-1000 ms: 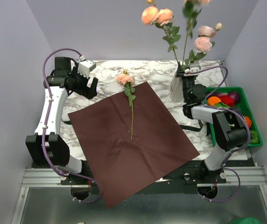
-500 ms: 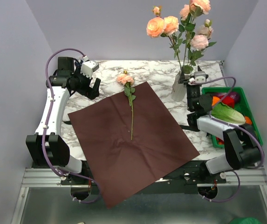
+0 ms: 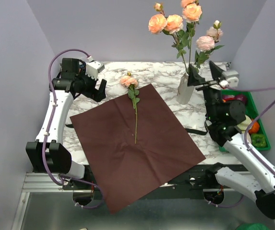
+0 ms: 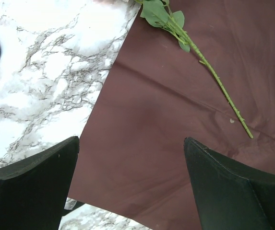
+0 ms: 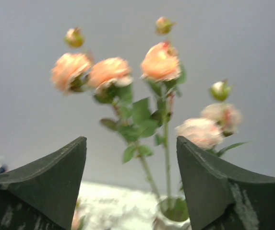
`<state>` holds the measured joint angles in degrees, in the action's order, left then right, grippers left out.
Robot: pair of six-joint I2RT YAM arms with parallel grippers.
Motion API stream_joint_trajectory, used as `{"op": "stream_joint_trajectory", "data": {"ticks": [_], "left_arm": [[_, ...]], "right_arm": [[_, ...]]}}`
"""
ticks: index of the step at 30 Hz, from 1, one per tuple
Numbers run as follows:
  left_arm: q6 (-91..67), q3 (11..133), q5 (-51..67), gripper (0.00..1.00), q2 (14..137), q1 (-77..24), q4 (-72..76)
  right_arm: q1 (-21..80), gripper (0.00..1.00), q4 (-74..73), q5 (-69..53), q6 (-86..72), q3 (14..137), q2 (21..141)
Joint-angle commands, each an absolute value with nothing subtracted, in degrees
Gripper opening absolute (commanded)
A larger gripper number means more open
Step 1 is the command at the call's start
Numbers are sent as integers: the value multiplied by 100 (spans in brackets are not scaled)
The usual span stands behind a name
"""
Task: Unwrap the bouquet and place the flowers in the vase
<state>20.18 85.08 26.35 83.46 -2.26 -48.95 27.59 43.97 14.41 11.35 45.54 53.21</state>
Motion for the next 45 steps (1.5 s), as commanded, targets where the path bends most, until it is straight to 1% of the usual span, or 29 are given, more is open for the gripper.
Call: {"op": "stream_joint_trajectory", "data": {"ticks": [1, 2, 3, 4, 5, 6, 7, 9, 10, 11, 16, 17, 18, 22, 24, 32, 45], "left_arm": [[1776, 8403, 2461, 99, 7937, -229, -4747], [1758, 8359, 2400, 99, 7902, -229, -4737], [1732, 8315, 2391, 99, 7858, -229, -4737], [1705, 8227, 2365, 99, 7788, -229, -4746], [1679, 8192, 2364, 99, 7735, -229, -4737], [1670, 8165, 2373, 99, 7700, -229, -4746], [1626, 8165, 2356, 99, 7647, -229, -4781], [1600, 8174, 2294, 99, 7594, -229, -4825], [1608, 8209, 2268, 99, 7524, -229, -4877], [1608, 8218, 2224, 99, 7489, -229, -4895], [1626, 8227, 1996, 99, 7199, -220, -5045], [1609, 8227, 1995, 99, 7172, -220, -5054], [1600, 8218, 1978, 99, 7128, -220, -5062], [1555, 8104, 1916, 99, 6996, -220, -5132], [1590, 8077, 1863, 99, 6952, -220, -5159], [1740, 7840, 1951, 99, 6767, -220, -5168], [1810, 7805, 2180, 99, 6855, -220, -5106]], "right_arm": [[3628, 85, 865, 1423, 756, 5711, 5922], [3786, 86, 261, 1641, 660, 5904, 6150], [4119, 90, 37, 1757, 624, 6272, 6352], [4270, 92, -295, 1836, 581, 6536, 6903], [4393, 93, -1004, 2020, 345, 6826, 7204], [4534, 95, -1315, 2056, 186, 7160, 7468], [4570, 96, -1597, 1996, 54, 7694, 8028], [4605, 100, -2073, 1724, -491, 8084, 8479], [4597, 100, -2205, 1583, -579, 8486, 8682], [4597, 100, -2511, 1417, -841, 8699, 9188], [4605, 100, -3470, 1082, -1335, 10140, 10676], [4597, 100, -3733, 1029, -1432, 10639, 10905], [4597, 100, -3892, 976, -1476, 10896, 11386], [4588, 100, -4569, 879, -1582, 12022, 12276], [4527, 100, -4649, 748, -1626, 12277, 12462], [4228, 99, -4693, 404, -1775, 12586, 13042], [4210, 83, -4825, 194, -2109, 12454, 13711]]}}
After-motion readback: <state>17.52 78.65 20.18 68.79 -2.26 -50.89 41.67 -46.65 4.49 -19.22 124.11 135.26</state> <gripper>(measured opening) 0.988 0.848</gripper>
